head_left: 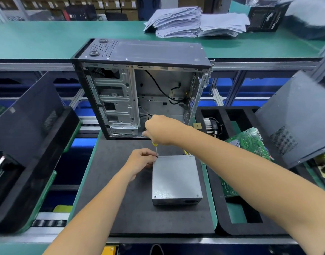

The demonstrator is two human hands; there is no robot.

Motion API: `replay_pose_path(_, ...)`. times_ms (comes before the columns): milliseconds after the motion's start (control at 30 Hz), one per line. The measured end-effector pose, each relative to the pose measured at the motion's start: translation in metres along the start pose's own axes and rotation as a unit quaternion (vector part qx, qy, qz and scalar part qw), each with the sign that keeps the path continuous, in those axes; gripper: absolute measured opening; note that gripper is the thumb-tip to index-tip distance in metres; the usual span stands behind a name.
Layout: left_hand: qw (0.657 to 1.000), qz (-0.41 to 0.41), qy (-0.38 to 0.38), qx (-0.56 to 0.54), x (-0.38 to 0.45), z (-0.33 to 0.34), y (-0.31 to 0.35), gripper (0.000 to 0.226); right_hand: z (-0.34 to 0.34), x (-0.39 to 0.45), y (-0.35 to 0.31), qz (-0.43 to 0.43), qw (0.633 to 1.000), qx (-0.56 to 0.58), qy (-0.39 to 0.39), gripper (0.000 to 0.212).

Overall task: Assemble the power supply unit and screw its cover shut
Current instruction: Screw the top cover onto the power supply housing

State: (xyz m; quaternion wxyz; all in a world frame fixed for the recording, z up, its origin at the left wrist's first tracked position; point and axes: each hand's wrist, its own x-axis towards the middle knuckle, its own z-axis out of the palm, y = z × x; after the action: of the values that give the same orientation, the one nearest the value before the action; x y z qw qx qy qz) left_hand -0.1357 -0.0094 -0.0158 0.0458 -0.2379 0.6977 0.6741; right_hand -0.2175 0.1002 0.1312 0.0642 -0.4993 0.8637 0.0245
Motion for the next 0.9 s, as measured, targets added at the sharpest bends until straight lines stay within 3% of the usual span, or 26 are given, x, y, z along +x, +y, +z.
replay_pose_path(67,1.0,0.0,-0.002,0.0,0.001,0.0,0.0,0.012,0.0,0.0,0.001,0.01,1.0,-0.004,-0.001,0.041)
replay_pose_path(167,1.0,0.002,-0.003,0.004,0.002,-0.001,0.0,0.015,-0.003,-0.002,0.002,-0.033,0.996,0.042,-0.074,0.01)
replay_pose_path(233,1.0,0.002,-0.003,0.001,0.002,-0.001,-0.001,0.018,-0.005,-0.002,0.002,-0.055,0.996,0.029,-0.067,0.005)
replay_pose_path(367,1.0,-0.004,-0.002,0.002,0.003,-0.001,-0.002,0.012,-0.002,-0.002,0.0,0.005,1.0,-0.021,0.003,0.035)
replay_pose_path(467,1.0,-0.001,-0.006,0.006,0.003,-0.001,-0.001,0.011,0.0,-0.002,0.003,0.016,1.0,-0.021,-0.009,0.028)
replay_pose_path(567,1.0,0.001,-0.004,0.009,0.003,-0.001,-0.001,0.011,-0.004,-0.005,0.006,-0.039,0.997,0.026,-0.059,0.011)
replay_pose_path(633,1.0,0.002,-0.006,0.009,0.003,-0.001,-0.001,0.011,-0.004,-0.005,0.008,-0.035,0.999,0.004,-0.04,0.007)
replay_pose_path(700,1.0,0.004,-0.013,0.003,0.003,-0.001,-0.002,0.012,-0.001,-0.006,0.01,0.0,1.0,-0.009,-0.008,0.031)
replay_pose_path(767,1.0,0.003,-0.02,-0.004,0.002,-0.002,-0.003,0.013,0.001,-0.006,0.01,0.018,1.0,-0.018,0.008,0.04)
replay_pose_path(833,1.0,-0.003,-0.02,-0.015,0.002,-0.002,-0.004,0.014,0.004,-0.006,0.013,0.02,1.0,-0.013,0.004,0.039)
replay_pose_path(900,1.0,-0.009,-0.017,-0.023,0.003,-0.002,-0.004,0.015,0.002,-0.007,0.013,-0.001,0.999,0.029,-0.035,0.023)
